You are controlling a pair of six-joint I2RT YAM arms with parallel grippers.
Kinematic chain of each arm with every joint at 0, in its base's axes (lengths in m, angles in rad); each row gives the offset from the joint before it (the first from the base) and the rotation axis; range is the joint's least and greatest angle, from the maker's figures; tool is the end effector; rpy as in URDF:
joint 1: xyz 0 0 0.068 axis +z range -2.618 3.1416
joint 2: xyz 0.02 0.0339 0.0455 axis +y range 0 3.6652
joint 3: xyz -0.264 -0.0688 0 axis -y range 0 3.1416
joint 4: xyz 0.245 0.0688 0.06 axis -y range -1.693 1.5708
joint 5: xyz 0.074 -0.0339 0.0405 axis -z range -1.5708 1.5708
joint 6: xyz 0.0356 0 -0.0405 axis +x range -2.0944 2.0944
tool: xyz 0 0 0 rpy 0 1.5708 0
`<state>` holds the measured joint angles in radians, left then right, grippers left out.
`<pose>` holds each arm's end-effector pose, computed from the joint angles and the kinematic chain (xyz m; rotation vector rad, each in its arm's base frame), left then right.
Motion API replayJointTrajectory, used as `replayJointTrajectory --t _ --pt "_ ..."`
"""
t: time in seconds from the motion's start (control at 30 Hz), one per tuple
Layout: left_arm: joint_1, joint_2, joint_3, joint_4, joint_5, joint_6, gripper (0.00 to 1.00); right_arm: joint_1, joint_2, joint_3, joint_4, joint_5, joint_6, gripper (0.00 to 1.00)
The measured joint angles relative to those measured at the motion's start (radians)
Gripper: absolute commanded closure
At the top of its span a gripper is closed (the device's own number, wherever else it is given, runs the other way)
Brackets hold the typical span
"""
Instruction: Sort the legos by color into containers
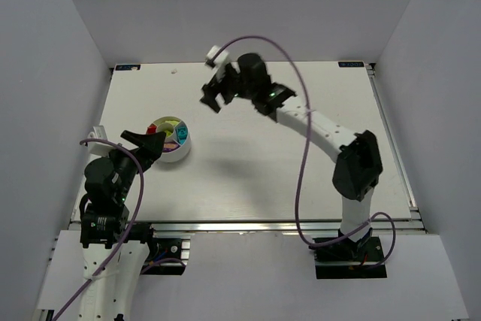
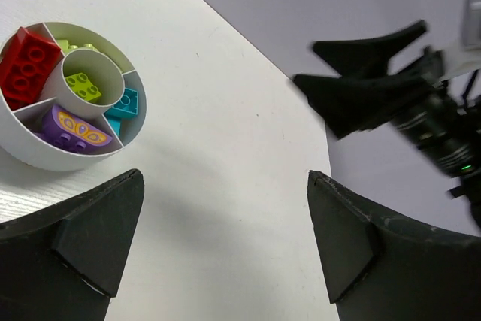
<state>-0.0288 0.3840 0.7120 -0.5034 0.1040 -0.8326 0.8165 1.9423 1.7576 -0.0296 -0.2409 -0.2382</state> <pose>0.0954 -0.0064 0.3290 -0.6315 1.6864 -0.7148 0.3182 0.3511 0.3504 -1.0659 1.4787 0.6273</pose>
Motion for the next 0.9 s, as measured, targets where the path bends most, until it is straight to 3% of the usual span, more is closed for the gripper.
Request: replayJointTrajectory --t 0.23,0.4,0.6,0.9 --pt "0.0 0.001 0.0 0.013 0.02 0.005 0.02 -0.369 -0.137 0.0 -0.269 -0.069 0.129 0.11" --pt "0.0 0.013 -0.001 0.043 0.058 0.004 0.02 -0.55 -0.322 -0.264 -0.343 -0.088 0.134 0.11" --pt "0.0 0.043 -0.005 0.073 0.093 0.002 0.02 -0.565 -0.559 -0.496 -0.346 -0.04 0.134 0.11" --pt "0.0 0.053 -0.012 0.081 0.12 0.001 0.02 -0.559 -0.652 -0.588 -0.336 0.072 0.161 0.11"
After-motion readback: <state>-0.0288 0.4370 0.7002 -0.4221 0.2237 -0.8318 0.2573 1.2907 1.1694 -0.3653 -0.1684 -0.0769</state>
